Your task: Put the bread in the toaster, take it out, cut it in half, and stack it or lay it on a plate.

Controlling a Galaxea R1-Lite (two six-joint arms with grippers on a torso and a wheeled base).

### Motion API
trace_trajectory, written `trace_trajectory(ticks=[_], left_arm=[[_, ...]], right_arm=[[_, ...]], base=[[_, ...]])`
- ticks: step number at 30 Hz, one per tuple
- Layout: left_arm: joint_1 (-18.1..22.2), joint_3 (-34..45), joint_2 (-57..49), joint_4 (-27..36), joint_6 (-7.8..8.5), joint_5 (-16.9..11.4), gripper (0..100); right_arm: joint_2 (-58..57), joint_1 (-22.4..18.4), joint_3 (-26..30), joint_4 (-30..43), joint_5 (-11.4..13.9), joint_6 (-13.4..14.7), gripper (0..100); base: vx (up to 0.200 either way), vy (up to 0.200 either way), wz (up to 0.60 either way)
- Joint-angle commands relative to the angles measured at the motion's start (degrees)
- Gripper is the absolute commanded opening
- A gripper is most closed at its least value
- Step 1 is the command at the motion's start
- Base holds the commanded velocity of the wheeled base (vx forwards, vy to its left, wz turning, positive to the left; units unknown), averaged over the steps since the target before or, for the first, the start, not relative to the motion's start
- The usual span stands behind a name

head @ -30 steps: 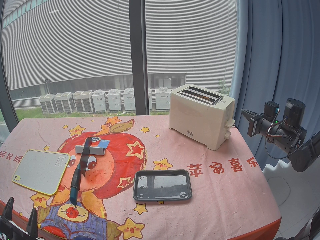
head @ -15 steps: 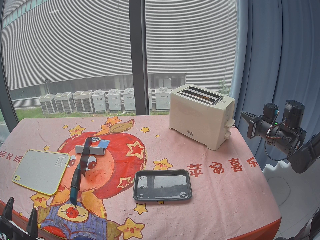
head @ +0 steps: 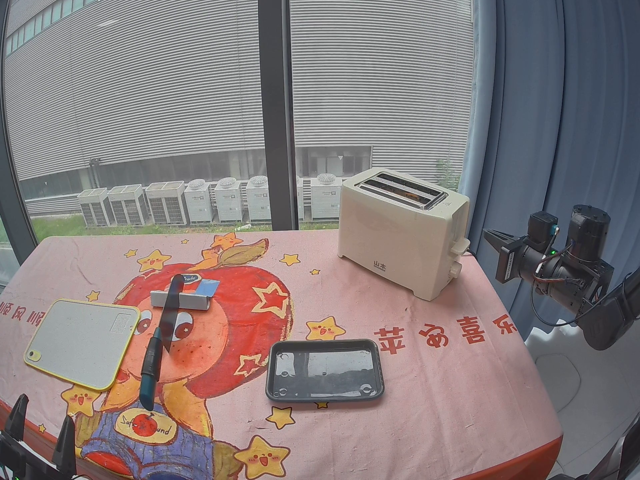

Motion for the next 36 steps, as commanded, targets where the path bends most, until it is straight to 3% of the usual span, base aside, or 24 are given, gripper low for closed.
trace_trajectory(ticks=[1,8,32,35,36], left_arm=[[0.0,0.8,-0.6,0.0,-0.01,0.0,100],[0.0,0.8,-0.6,0.0,-0.01,0.0,100],[0.1,0.8,-0.6,0.0,-0.01,0.0,100],[0.0,0.8,-0.6,0.0,-0.01,0.0,100],[0.0,0.8,-0.6,0.0,-0.01,0.0,100]], right_arm=[[0.0,-0.1,0.4,-0.1,0.1,0.0,0],[0.3,-0.4,0.6,-3.4,0.3,0.0,0],[0.8,-0.8,1.4,-2.9,0.9,-0.1,0],[1.1,-0.9,1.4,-2.8,1.6,0.1,0],[1.5,-0.9,1.4,-2.8,3.3,0.4,0]], base=[[0.000,0.000,0.00],[0.000,0.000,0.00],[0.000,0.000,0.00],[0.000,0.000,0.00],[0.000,0.000,0.00]])
